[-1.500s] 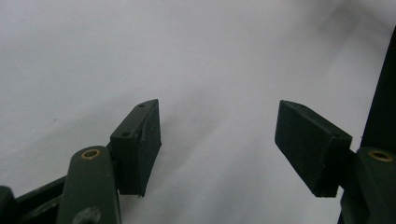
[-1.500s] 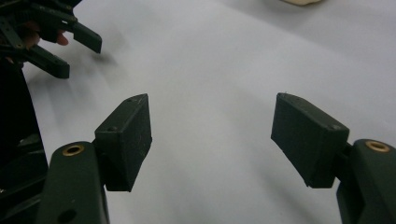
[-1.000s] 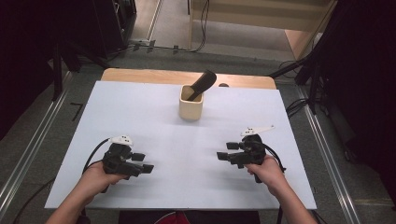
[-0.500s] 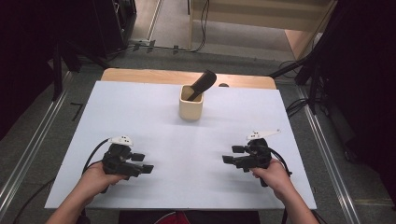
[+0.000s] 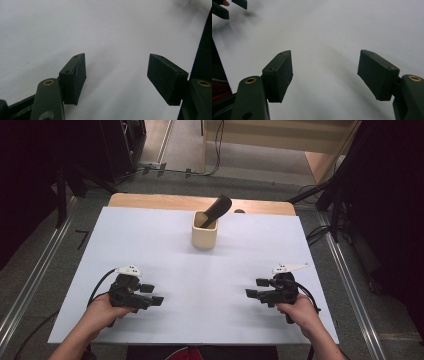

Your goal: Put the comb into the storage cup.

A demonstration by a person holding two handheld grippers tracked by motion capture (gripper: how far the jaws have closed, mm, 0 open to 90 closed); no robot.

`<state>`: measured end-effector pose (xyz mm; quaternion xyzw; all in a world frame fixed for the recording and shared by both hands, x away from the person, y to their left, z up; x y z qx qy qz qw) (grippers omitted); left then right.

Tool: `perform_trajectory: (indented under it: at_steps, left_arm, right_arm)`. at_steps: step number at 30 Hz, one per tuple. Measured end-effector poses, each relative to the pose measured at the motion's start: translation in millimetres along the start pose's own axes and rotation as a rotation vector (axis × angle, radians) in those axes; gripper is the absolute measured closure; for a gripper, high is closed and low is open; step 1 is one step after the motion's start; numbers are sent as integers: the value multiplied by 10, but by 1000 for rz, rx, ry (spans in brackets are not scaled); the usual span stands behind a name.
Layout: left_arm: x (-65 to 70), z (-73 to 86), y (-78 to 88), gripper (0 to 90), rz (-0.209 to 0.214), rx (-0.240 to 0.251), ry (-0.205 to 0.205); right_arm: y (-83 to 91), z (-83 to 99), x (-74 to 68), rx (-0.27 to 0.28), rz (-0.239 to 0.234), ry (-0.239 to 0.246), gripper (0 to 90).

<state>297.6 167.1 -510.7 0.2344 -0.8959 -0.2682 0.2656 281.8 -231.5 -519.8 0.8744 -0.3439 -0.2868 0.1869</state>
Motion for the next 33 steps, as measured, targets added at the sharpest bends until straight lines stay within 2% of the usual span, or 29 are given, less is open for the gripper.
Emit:
perform_trajectory:
  at_steps: [7, 33]
  left_arm:
    - [-7, 12, 20, 325, -4, 3, 3]
    - [-37, 28, 21, 325, -12, -6, 9]
  right_arm:
    - [67, 51, 54, -1, 19, -7, 262]
    - [34, 60, 56, -14, 15, 13, 259]
Point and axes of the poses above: each handheld gripper's, and its own axes: y roughly backward along the jaws, z roughly out of its underside, x roughly to its right, the point moved 5 cm from there along -y, roughly forward along the jaws, and after that the axes turned 10 degrees about x, right-handed, at the moved point
